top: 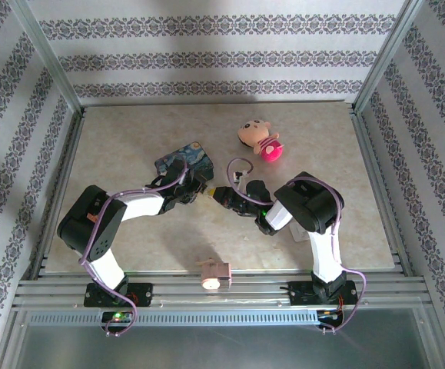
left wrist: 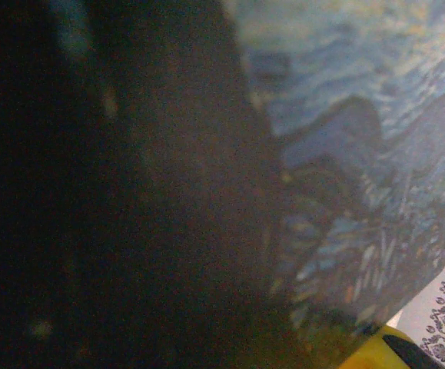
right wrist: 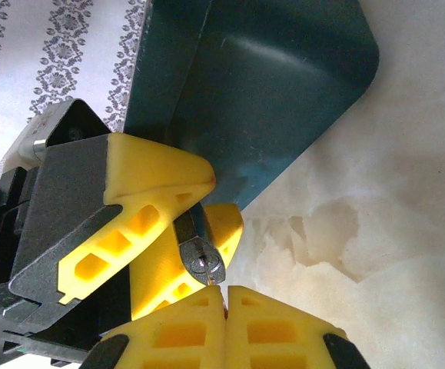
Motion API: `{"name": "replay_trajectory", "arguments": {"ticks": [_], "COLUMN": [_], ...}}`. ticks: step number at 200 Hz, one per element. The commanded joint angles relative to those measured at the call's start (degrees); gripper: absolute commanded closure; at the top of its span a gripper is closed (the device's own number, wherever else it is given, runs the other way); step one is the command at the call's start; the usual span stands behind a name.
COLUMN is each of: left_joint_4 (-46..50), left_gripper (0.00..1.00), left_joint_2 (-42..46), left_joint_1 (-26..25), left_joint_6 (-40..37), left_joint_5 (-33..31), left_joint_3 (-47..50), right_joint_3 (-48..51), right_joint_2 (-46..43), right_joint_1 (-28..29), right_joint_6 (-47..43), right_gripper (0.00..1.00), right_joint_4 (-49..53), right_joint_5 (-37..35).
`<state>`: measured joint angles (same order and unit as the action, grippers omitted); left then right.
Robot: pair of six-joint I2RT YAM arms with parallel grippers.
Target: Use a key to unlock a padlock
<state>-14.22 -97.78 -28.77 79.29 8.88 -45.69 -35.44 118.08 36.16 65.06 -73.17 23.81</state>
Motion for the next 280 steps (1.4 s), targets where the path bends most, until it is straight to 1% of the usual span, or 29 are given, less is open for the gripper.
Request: {"name": "replay_trajectory", "arguments": {"ticks": [1,41,139,239,280], "left_joint_4": [-0.11,-0.17,-0.37,-0.11,1.07], "left_gripper": [0.95,0.96,0.96,0.96,0.96], "left_joint_2": [-2.4,-3.18,-3.46,-3.74,-3.38], "left_joint_1": [-3.03,-3.74,-4.41,-4.89,-5.5], "left_joint_6": [2.54,2.28,2.32,2.27,1.76], "left_joint_5": [11.34,11.68,11.84,12.43,12.92], "left_joint_3": [-0.76,-0.87,-1.14,-1.3,-1.34], "right_joint_3": [-0.48,-0.43,0.2,-2.16,-2.79], "right_joint_2": [2.07,3.4,3.45,3.73,4.3], "right_joint_1": [0.76,0.81,0.95,0.77,0.19], "right_joint_6": [1.68,2.7,2.46,3.58,2.54], "right_gripper": [1.0,1.0,1.0,1.0,1.0], "right_joint_4": [-4.19,-6.17,-6.2,-6.2,-6.2], "right_joint_5": [-3.23,-3.94,-5.44,-5.0,-4.48]}}
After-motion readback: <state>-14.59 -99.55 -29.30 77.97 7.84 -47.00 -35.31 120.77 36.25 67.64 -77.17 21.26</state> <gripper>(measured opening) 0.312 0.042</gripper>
